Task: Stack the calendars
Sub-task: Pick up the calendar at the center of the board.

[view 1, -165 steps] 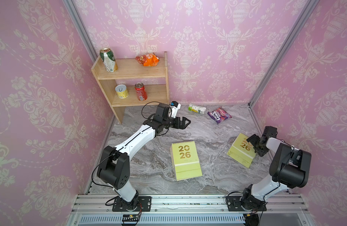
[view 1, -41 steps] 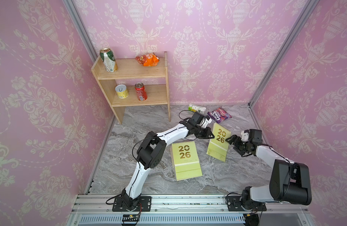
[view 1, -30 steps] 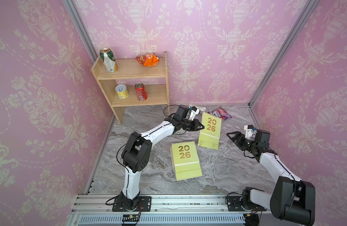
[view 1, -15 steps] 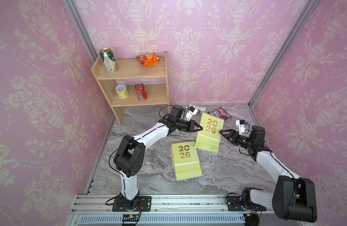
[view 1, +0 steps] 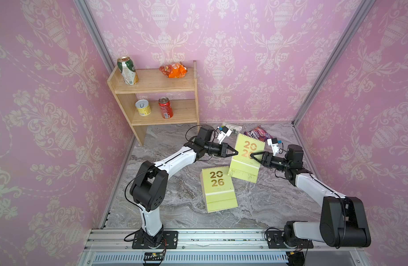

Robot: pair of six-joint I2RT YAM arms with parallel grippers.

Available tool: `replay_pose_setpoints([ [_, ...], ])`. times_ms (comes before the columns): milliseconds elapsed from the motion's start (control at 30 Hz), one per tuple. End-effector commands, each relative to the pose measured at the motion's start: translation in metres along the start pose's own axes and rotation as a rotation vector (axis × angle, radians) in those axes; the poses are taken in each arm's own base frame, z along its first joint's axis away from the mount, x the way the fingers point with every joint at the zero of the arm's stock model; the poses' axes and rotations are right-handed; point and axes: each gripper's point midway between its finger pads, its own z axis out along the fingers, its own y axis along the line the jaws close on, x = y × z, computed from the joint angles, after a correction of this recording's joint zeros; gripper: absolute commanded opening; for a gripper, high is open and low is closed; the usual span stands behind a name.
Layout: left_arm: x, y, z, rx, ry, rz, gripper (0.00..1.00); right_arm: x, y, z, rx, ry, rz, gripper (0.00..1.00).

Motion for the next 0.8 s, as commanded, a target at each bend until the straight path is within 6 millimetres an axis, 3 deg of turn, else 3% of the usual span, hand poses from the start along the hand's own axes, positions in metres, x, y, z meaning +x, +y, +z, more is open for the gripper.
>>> replay_pose_setpoints([
  [0, -0.011, -0.038, -0.014, 0.092, -0.028, 0.097, 0.0, -0.006, 0.023, 0.007, -0.071, 0.019, -0.063, 0.44],
  [100, -0.012, -0.038, -0.014, 0.087, -0.032, 0.1, 0.0, -0.003, 0.026, 0.011, -0.08, 0.033, -0.064, 0.26],
  [200, -0.012, -0.036, -0.015, 0.074, -0.036, 0.1, 0.0, -0.001, 0.03, 0.014, -0.079, 0.046, -0.071, 0.0],
  [333, -0.011, -0.031, -0.018, 0.04, -0.038, 0.102, 0.26, -0.001, 0.036, 0.015, -0.071, 0.055, -0.074, 0.0],
  [400, -0.011, -0.028, -0.021, 0.005, -0.043, 0.111, 0.55, -0.002, 0.037, 0.015, -0.055, 0.053, -0.095, 0.0],
  [533, -0.012, -0.017, -0.033, -0.092, -0.067, 0.13, 0.94, -0.005, 0.04, 0.014, -0.049, 0.053, -0.099, 0.0],
  [567, -0.013, -0.013, -0.038, -0.127, -0.078, 0.136, 0.99, -0.005, 0.04, 0.015, -0.051, 0.057, -0.095, 0.0],
  [767, -0.022, 0.021, -0.081, -0.468, -0.18, 0.179, 0.99, 0.008, 0.052, 0.026, -0.082, 0.131, -0.091, 0.0],
])
